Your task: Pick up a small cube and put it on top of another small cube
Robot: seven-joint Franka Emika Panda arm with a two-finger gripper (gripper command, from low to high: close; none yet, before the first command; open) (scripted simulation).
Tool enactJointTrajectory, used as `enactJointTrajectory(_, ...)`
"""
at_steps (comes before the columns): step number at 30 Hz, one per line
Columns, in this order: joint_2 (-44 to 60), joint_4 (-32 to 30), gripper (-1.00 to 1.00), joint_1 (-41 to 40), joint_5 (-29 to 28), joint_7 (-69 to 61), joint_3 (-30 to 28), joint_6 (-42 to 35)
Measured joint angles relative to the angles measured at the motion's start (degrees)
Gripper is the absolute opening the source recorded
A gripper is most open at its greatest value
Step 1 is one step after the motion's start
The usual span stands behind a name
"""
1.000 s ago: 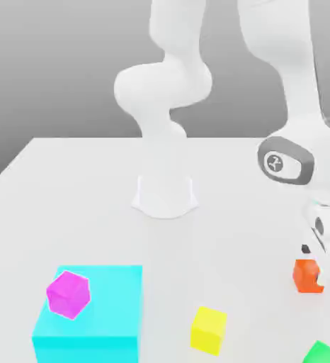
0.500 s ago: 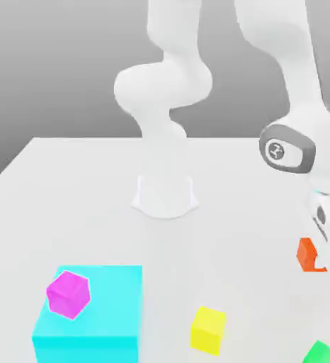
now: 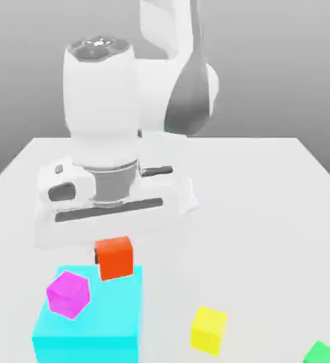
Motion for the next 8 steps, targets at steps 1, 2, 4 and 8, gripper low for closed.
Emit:
enactJointTrajectory(1, 0.92, -0.07, -1.0, -0.22, 0.61, -0.01, -0.13, 0.91)
enactJointTrajectory(2, 2.24, -0.3, -1.0, -0.17, 1.28, -0.28, -0.23, 2.4)
enactJointTrajectory(4, 5.42, -1.01, -1.0, -0.46, 2.54, -1.05, 0.19, 6.18)
enactJointTrajectory(8, 6.71, -1.31, 1.0, -0.5, 2.97, -1.34, 0.3, 7.74)
